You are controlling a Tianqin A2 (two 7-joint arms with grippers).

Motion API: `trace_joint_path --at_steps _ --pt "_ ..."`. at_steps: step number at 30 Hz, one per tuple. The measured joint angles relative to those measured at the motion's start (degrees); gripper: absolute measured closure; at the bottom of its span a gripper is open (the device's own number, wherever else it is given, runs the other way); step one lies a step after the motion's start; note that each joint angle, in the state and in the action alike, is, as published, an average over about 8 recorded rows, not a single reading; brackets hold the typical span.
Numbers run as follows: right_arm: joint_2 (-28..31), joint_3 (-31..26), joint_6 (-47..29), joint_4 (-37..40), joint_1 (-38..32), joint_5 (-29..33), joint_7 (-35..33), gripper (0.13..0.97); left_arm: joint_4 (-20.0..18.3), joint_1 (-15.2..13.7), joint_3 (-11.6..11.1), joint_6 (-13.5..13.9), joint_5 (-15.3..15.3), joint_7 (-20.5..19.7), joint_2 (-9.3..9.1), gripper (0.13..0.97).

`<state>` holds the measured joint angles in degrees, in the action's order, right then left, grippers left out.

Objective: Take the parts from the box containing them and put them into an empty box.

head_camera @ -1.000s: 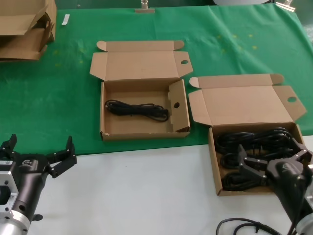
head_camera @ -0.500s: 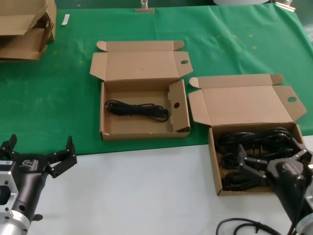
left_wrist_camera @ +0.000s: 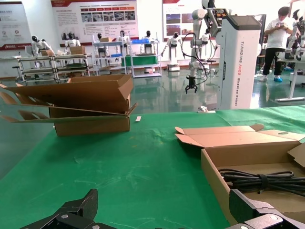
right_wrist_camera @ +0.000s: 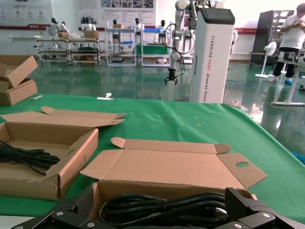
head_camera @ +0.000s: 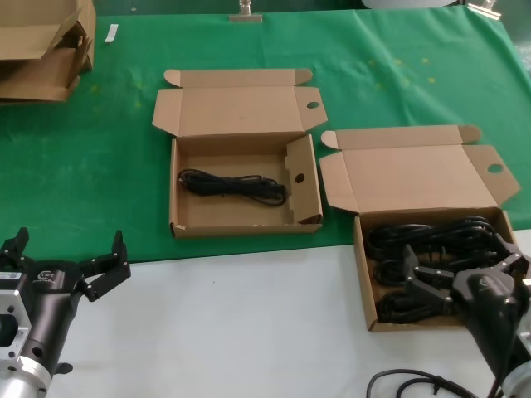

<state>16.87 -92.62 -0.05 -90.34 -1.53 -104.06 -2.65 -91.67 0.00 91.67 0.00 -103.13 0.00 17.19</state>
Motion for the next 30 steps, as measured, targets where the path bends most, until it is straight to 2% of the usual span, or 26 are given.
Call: trace_joint_path --at_steps 30 --pt "0.0 0.0 0.0 0.0 0.0 0.0 0.0 0.129 0.0 0.0 0.0 0.0 0.0 0.0 0.0 0.132"
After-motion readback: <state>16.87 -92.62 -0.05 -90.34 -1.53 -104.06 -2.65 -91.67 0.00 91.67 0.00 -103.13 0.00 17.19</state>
